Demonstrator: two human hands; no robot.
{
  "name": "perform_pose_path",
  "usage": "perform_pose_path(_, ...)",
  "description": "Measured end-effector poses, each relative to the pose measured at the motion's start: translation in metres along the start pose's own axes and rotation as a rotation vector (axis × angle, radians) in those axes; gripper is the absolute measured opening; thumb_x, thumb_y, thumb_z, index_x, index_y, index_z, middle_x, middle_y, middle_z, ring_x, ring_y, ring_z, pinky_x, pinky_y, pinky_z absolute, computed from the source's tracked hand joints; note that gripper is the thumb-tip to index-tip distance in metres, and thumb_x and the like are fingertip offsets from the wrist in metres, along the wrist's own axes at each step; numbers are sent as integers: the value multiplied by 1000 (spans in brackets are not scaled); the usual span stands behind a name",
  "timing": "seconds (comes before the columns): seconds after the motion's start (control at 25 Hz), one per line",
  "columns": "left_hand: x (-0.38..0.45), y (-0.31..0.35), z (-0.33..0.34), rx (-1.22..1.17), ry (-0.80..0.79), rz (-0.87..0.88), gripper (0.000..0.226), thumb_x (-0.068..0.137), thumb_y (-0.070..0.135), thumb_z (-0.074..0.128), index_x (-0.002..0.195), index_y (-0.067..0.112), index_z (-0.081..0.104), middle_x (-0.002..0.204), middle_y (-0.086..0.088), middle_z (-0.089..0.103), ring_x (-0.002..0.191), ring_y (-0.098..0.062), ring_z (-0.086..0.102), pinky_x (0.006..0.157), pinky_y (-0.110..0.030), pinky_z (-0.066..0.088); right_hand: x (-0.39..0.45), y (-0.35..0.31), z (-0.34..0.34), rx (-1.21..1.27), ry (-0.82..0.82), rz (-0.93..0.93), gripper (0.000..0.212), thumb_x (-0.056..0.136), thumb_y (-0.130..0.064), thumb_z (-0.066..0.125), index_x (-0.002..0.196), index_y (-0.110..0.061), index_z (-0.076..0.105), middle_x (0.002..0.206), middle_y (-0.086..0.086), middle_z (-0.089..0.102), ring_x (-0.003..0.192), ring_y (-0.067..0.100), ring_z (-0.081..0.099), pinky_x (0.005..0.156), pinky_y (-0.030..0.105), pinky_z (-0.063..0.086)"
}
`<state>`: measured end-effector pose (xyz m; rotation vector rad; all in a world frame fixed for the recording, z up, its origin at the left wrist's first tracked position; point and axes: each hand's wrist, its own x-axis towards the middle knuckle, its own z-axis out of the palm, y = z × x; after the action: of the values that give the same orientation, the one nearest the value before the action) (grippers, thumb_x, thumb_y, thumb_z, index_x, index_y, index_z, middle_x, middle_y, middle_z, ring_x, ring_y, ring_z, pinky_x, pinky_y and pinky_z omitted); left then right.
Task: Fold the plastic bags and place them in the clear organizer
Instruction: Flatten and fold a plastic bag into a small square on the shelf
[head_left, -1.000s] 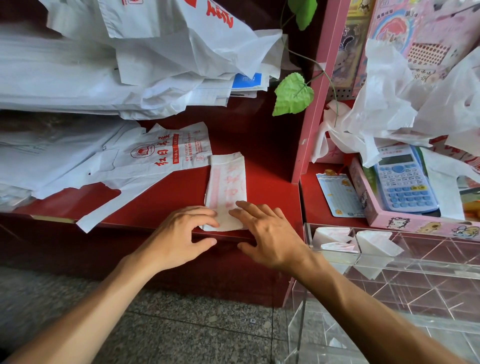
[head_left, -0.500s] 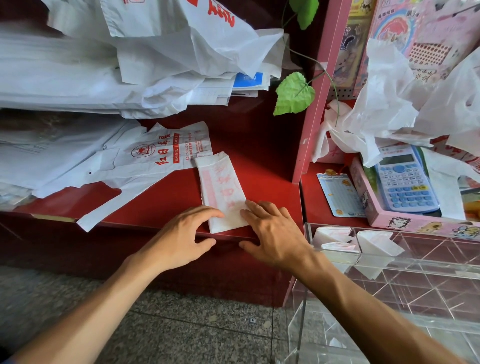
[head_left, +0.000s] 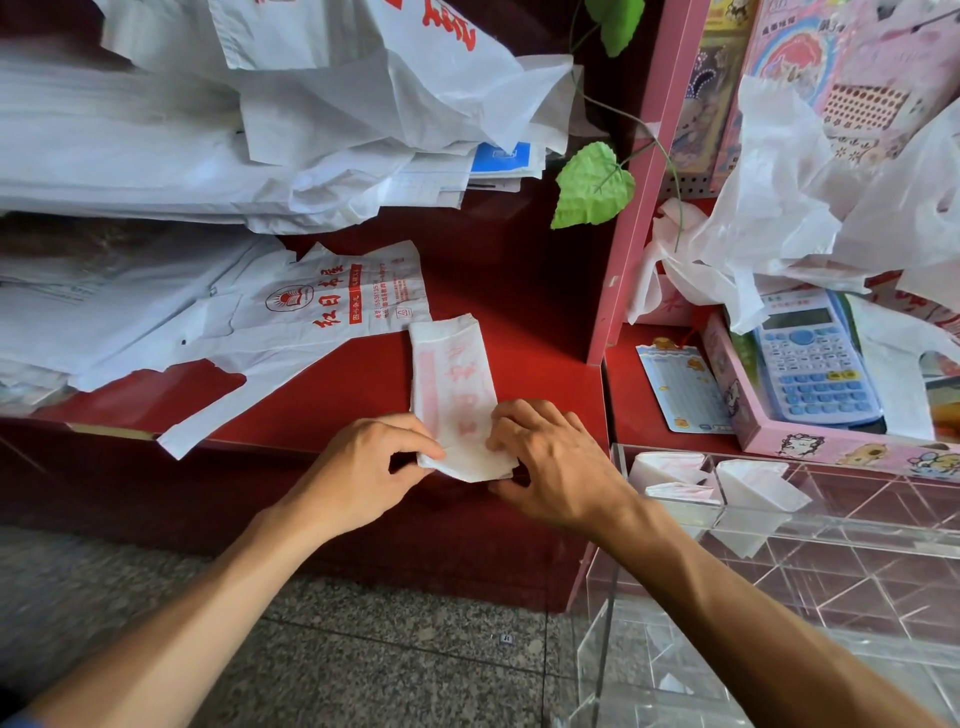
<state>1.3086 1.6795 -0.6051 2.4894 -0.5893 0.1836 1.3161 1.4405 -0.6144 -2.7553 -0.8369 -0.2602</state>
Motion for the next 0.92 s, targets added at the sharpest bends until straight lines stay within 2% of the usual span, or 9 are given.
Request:
perform_pose_path(0.08,-2,-1,-2,-61,39,-43,26,81,5,77,100,22,79,98,28,66,98,7,63,87,-7,46,-1,1,1,75,41,14,27,83,-42,64,104,-26,61,118,-12,57,108,18,50,77,31,30)
perform_pose_path(0.2,-5,-3,-2,-74,93,-100,33,80,7,78,105,28,77,101,28,65,103,9,60,88,-4,42,3,2,-2,213,72,33,9,87,-37,64,90,-29,66,98,-15,63,94,13,56,73,32,34)
perform_pose_path(0.32,-5,-1,-3,-104,116,-165,33,82,13,77,104,37,73,96,25,68,99,9,61,85,-6,43,6,1,-5,324,108,67,20,90,-36,64,75,-22,65,75,-10,62,70,11,55,65,30,40)
perform_pose_path(0.44,-2,3,-4,-203,137,-250,20,83,16,76,95,32,74,86,27,72,89,11,65,78,-7,45,6,2,-10,469,144,185,38,92,-30,66,63,-11,52,54,0,47,52,16,39,51,21,28)
perform_pose_path(0.56,1,6,-2,-303,142,-294,13,83,14,77,91,24,76,83,18,75,83,4,69,77,-14,50,6,0,-9,521,146,273,36,94,-29,62,68,-6,54,59,8,54,55,23,45,52,27,31)
perform_pose_path(0.64,3,8,0,-334,141,-299,11,83,12,77,87,22,77,82,16,75,83,2,70,73,-9,48,8,0,-5,535,128,318,34,96,-26,58,70,-6,52,62,9,55,60,28,48,56,34,31)
perform_pose_path(0.72,5,9,2,-342,139,-327,6,85,13,75,84,18,78,82,15,75,82,3,68,70,-7,46,10,-1,-3,499,125,356,33,97,-24,55,68,-11,46,64,3,51,65,29,46,60,34,29)
perform_pose_path(0.84,6,10,4,-325,91,-333,16,90,16,70,75,16,74,77,12,75,75,2,67,67,-8,45,11,-3,1,371,124,410,29,99,-24,51,72,-15,45,87,4,59,84,27,47,83,36,34)
perform_pose_path(0.92,6,10,3,-323,75,-335,17,92,16,67,77,13,74,79,8,75,77,-1,69,68,-9,45,11,-1,3,381,120,401,29,99,-32,50,75,-16,48,95,3,59,85,22,44,99,40,33)
